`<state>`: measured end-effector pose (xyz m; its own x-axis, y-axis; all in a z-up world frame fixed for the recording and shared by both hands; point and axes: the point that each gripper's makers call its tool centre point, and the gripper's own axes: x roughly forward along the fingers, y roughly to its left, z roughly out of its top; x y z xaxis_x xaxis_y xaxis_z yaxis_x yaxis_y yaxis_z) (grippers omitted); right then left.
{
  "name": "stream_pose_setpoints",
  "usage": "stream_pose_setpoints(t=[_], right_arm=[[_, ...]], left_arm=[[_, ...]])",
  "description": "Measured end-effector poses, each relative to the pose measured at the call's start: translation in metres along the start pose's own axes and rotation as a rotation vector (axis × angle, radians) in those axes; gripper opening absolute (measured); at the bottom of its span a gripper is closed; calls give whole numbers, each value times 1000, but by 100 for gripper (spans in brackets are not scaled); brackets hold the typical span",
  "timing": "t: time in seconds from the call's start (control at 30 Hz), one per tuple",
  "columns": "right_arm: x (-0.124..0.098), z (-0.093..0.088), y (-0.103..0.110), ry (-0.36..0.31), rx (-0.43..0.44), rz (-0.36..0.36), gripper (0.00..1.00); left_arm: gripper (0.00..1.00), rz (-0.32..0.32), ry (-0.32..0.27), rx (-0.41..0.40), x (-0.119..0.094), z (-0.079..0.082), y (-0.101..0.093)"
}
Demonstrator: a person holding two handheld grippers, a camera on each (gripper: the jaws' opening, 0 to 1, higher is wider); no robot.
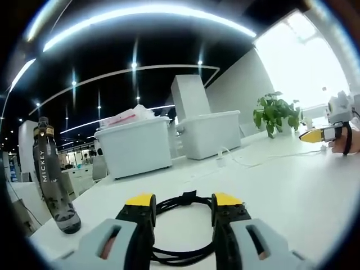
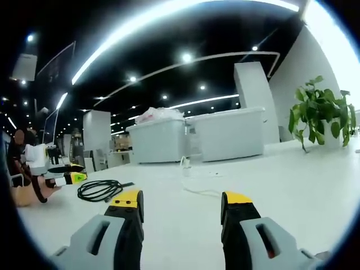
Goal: Coil the Type-C to USB data cable on the desktop and secure it with Velcro straps.
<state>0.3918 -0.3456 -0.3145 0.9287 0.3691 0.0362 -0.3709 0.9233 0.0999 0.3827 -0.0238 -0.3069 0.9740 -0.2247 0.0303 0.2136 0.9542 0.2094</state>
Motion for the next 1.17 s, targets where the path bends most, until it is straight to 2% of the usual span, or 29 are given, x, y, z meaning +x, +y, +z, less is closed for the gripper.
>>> stream_pose_setpoints(t=[0.23, 0.6, 0.73, 0.83, 0.97, 1.03, 1.07, 1.17], right_arm=[[0, -2, 1, 8, 8, 3, 53], [-1, -1, 2, 8, 4, 2, 52], [-1, -1, 1, 9, 19, 1, 52], [-1, -2, 1, 12, 28, 0, 52], [-1, -3, 6, 17, 35, 16, 52], [-1, -3, 8, 16, 31, 23, 53], [-1, -2, 9, 15, 31, 23, 53], [-1, -3, 10, 16, 34, 27, 53]], left_arm=[[40, 0, 5, 9, -1, -1, 0], [40, -26, -22, 61, -2, 8, -7], [40, -80, -50, 19, 0, 19, -8], [40, -89, -78, 56, 0, 32, -5], [40, -114, -79, 122, -7, 46, 1], [40, -110, -86, 154, -12, 55, 6], [40, -92, -132, 161, -15, 64, 10], [40, -88, -132, 128, -20, 69, 15]])
